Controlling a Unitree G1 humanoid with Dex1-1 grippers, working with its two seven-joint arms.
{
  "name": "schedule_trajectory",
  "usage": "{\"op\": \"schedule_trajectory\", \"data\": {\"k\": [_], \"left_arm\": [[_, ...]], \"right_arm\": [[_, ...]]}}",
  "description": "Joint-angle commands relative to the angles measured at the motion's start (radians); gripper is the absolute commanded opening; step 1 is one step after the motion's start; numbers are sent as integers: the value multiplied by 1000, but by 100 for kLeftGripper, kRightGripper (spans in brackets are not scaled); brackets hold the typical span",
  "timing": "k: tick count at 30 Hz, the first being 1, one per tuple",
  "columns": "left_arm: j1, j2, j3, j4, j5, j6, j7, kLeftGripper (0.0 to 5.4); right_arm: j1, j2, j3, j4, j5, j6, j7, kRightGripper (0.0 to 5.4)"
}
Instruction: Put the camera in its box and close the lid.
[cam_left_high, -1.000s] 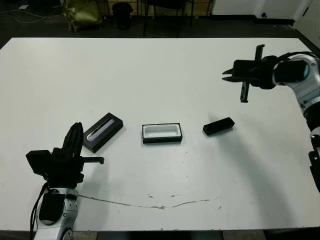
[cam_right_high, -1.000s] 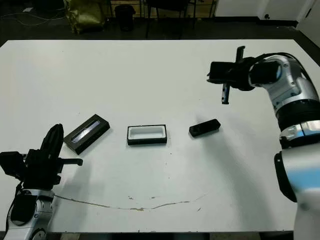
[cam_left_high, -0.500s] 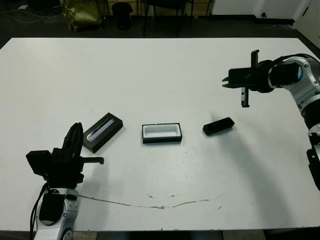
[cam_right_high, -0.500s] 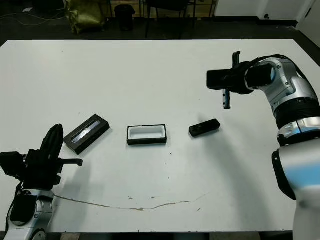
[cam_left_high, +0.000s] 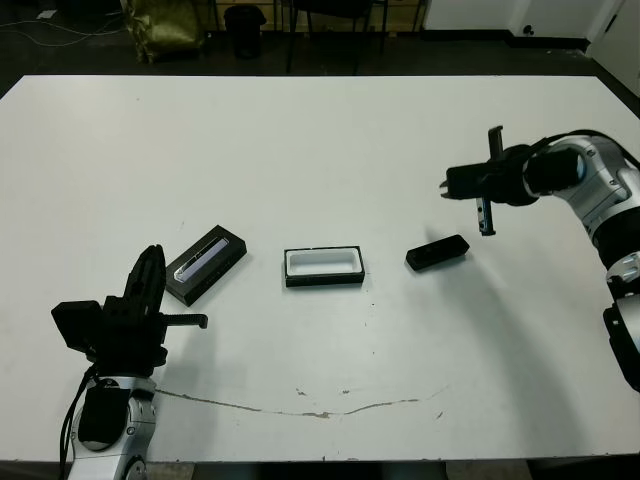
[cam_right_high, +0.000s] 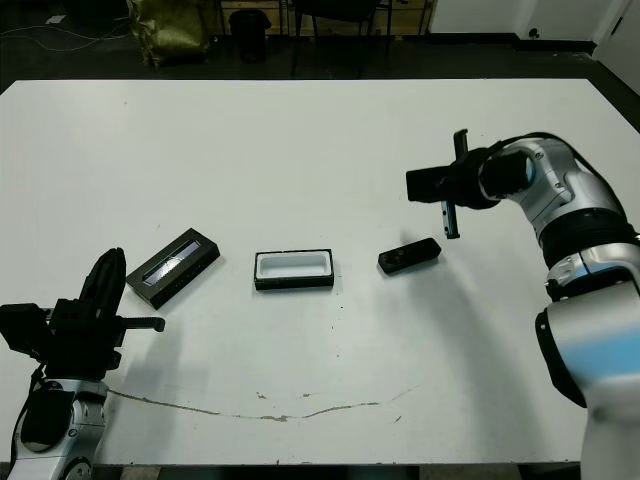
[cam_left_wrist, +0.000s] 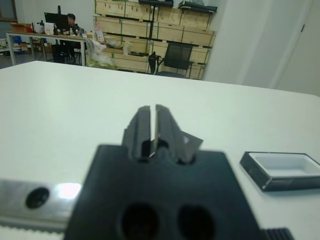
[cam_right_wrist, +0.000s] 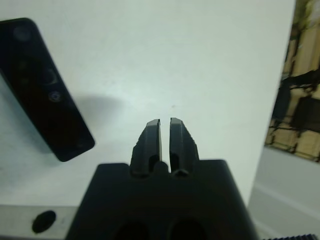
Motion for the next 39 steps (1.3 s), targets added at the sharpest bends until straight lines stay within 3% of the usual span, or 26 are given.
{"op": "schedule_trajectory", "data": {"k": [1,8,12,21,28,39], "left_arm": [[11,-2,1,14,11,7,9,0],[10,1,1,21,13,-2,4,0],[11,-2,2,22,3,-2,1,0],[11,-2,0,23,2,-2,0,0],[13,-3,0,25,11,-7,4,0],[7,-3,1,52,20,-43,-2,0]], "right_arm": [[41,12,1,7,2,27,10,2],[62,5,22,-6,-24,38,3,2],[75,4,24,3,-27,9,-16,2],[81,14,29,7,-32,57,-11,2],[91,9,34,11,-30,13,-15,2],[103,4,33,-2,-19,16,-6,2]]}}
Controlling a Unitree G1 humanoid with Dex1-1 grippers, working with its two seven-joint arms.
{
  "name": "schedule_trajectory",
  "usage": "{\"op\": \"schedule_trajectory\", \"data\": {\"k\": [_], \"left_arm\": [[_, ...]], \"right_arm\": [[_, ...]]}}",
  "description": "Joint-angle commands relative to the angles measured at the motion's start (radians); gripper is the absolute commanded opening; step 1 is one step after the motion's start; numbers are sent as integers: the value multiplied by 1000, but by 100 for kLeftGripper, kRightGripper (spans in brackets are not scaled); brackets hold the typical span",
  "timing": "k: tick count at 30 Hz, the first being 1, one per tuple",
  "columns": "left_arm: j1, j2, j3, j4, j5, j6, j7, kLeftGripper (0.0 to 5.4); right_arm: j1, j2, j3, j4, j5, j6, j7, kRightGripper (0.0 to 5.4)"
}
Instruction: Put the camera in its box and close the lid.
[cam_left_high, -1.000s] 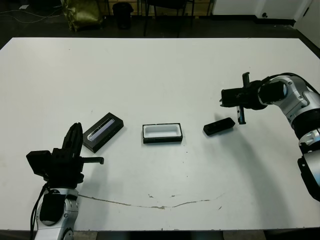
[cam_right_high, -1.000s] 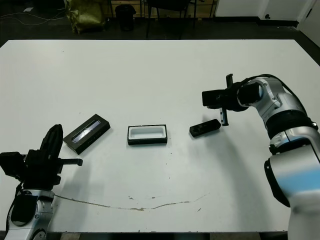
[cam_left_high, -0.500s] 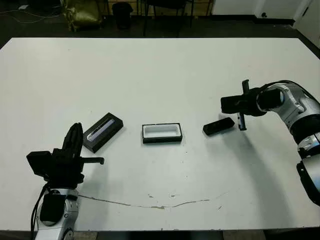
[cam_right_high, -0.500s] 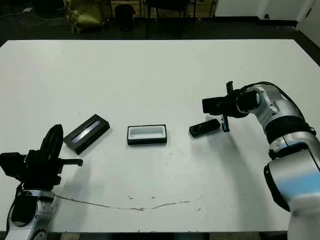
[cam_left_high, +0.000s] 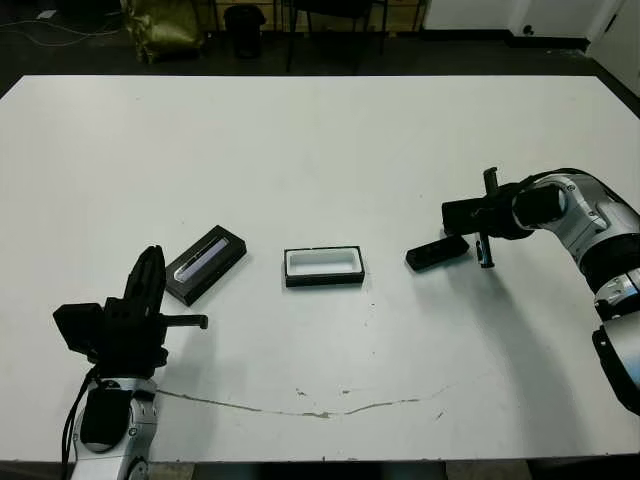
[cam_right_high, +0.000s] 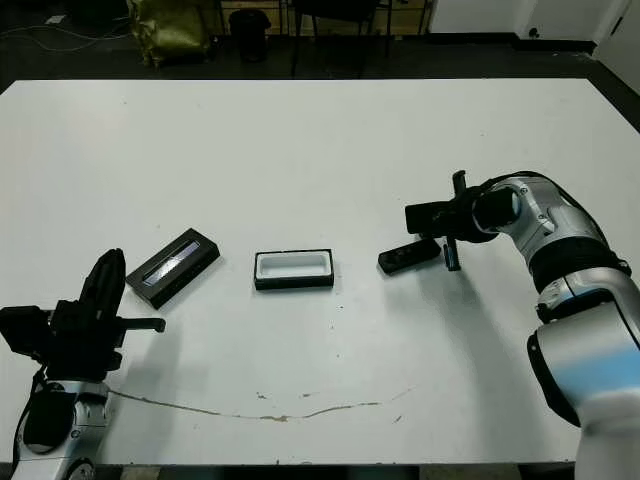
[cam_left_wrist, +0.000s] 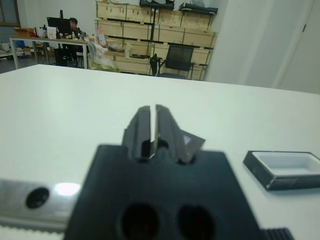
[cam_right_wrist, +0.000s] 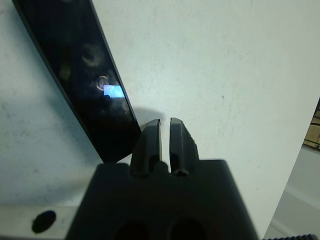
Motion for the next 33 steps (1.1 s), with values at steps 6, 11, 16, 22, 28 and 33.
{"op": "schedule_trajectory", "data": {"k": [6,11,16,22,28,33], "left_arm": [[7,-5,0,14,-15,15,-1,0],[16,-3,-7,-9,0,33,8,0],[11,-7,-4,3,-7,22,2,0],[14,-8,-3,-8,-1,34,11,0],[15,-15,-3,-11,-5,36,12,0],[11,-14,-4,0,6,18,12,0]], "right_arm": [[32,-12,0,-24,4,-17,29,2],[30,-16,0,-38,7,12,65,2],[37,-25,-3,-56,9,31,91,2],[46,-36,11,-95,-6,61,120,2],[70,-63,14,-142,-6,45,140,2],[106,-77,-40,-169,87,42,211,2]]}}
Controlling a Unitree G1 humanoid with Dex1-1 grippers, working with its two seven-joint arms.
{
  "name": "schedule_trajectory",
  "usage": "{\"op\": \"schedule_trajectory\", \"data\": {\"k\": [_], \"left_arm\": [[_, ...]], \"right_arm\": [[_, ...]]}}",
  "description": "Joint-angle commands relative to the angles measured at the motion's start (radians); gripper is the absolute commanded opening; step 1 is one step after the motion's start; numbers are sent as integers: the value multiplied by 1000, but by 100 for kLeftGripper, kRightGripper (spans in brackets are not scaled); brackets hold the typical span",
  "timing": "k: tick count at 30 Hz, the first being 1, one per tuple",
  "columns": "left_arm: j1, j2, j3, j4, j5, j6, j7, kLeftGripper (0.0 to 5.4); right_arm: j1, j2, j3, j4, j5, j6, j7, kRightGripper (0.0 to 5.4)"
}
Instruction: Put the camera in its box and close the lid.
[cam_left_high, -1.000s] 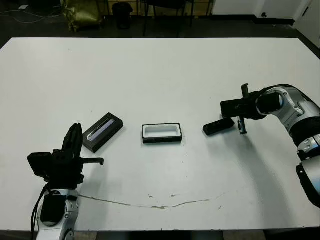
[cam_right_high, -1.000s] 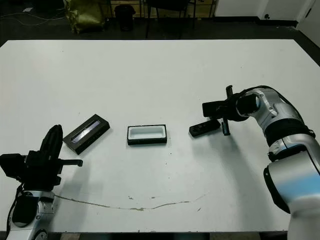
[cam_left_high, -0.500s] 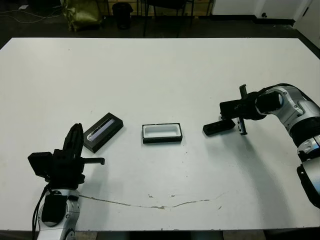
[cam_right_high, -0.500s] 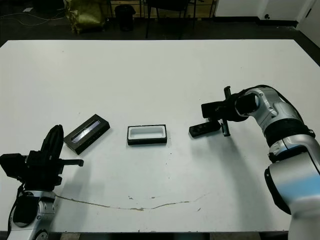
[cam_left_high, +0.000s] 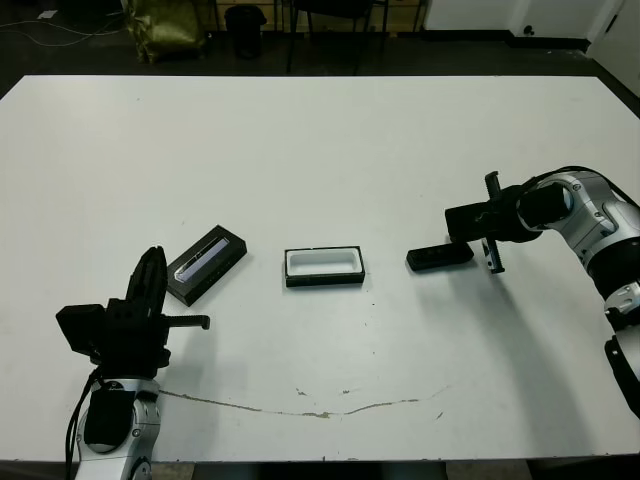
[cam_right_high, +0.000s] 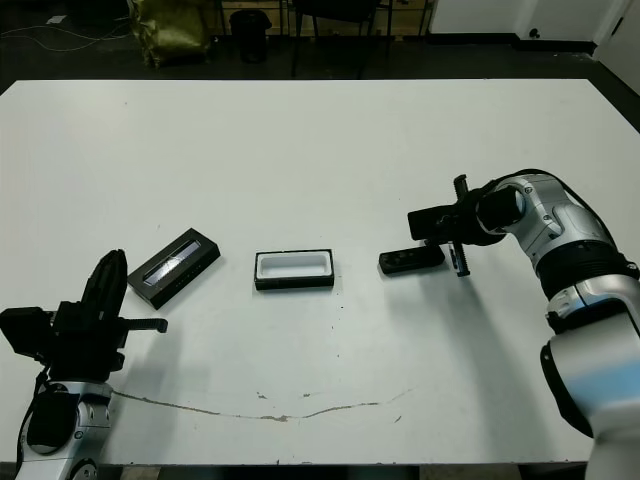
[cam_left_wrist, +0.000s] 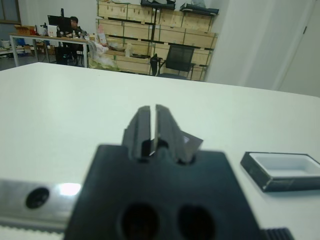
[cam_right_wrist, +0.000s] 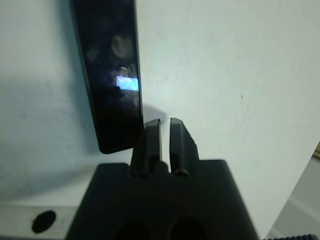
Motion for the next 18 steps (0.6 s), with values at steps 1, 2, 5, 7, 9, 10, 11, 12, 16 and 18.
{"op": "schedule_trajectory", "data": {"k": [1,2,5,7,9,10,11,12,16,18], "left_arm": [[8,1,1,15,1,2,-1,0],[9,0,0,11,-4,9,0,0],[13,2,-2,0,5,25,7,0],[12,2,-2,1,4,24,5,0],[11,1,-1,-1,-1,26,4,0],[11,0,-1,-2,1,26,6,0],[10,0,-1,-3,2,26,7,0],[9,1,0,-1,3,23,5,0],[5,4,2,3,7,19,5,0],[2,4,2,4,4,18,2,0]], "right_arm": [[47,-22,-18,-18,35,1,47,2],[51,-30,-11,-30,28,-26,43,2],[66,-47,0,-82,21,-58,52,2],[80,-51,-6,-127,32,-17,82,2],[95,-53,-11,-175,41,32,113,2],[102,-54,-15,-192,48,48,125,2],[109,-56,-18,-208,55,54,132,2],[114,-59,-20,-222,61,49,138,2],[141,-83,-34,-329,89,108,193,2],[156,-93,-39,-376,88,149,200,2]]}}
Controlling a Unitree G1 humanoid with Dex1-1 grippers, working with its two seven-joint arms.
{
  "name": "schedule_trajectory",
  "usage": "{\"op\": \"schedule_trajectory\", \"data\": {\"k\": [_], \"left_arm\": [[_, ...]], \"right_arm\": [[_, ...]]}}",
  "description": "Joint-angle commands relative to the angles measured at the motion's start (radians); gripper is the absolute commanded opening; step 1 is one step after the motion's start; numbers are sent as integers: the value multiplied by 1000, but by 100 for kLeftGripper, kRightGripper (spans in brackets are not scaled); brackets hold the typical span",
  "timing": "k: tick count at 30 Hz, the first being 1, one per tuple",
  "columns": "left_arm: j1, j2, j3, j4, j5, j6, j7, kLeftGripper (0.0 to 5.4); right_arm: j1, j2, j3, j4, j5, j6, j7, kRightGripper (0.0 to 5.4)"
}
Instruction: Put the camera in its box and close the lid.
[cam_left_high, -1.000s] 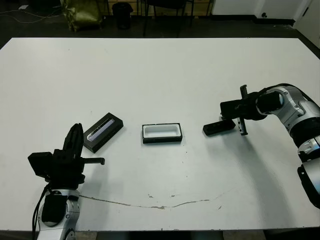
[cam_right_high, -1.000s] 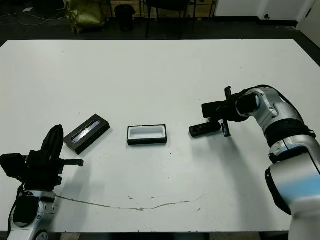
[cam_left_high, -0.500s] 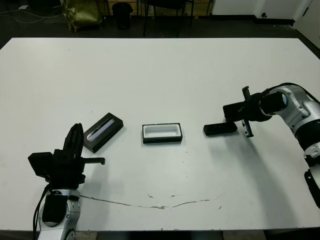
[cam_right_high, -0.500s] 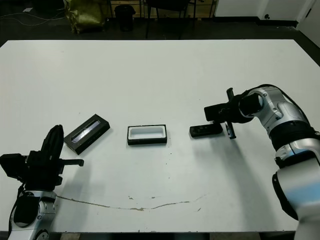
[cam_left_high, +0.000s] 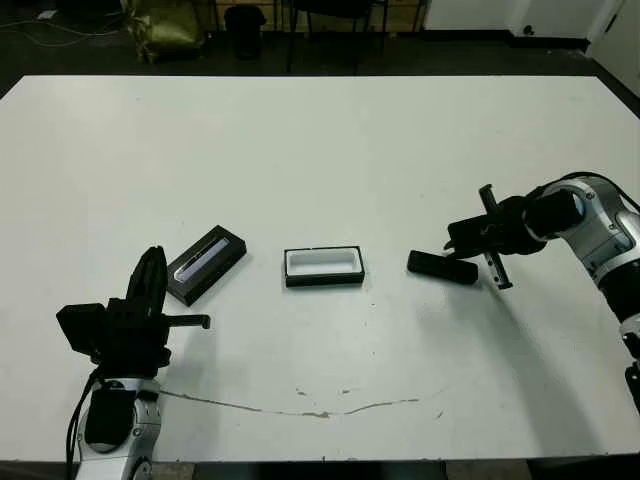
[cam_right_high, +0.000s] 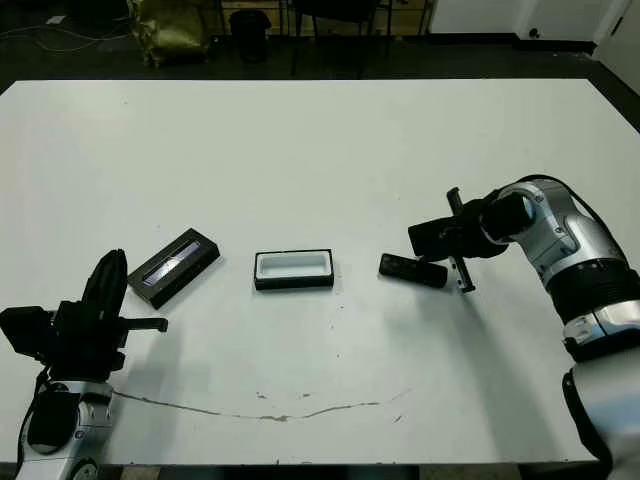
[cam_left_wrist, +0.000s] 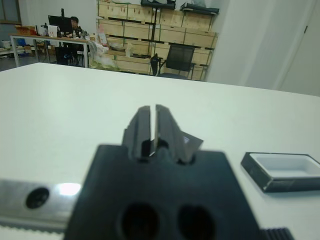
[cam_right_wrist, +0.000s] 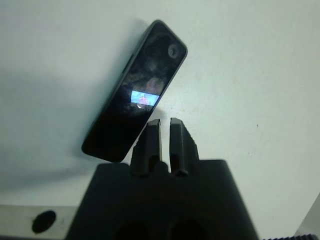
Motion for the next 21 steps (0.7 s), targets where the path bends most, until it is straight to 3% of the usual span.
{"op": "schedule_trajectory", "data": {"k": [1,4,10,14,21], "left_arm": [[3,5,3,10,0,10,0,0],[3,5,2,5,-3,19,0,0],[5,0,0,5,8,15,10,0],[6,2,2,8,11,9,9,0],[10,2,4,-4,0,25,7,0]], "right_arm": [[44,-29,-15,-64,8,61,18,2],[57,-41,-24,-90,28,84,38,2],[63,-57,-21,-123,67,36,91,2],[68,-62,-20,-145,72,55,107,2],[80,-67,-30,-90,100,-51,83,2]]}}
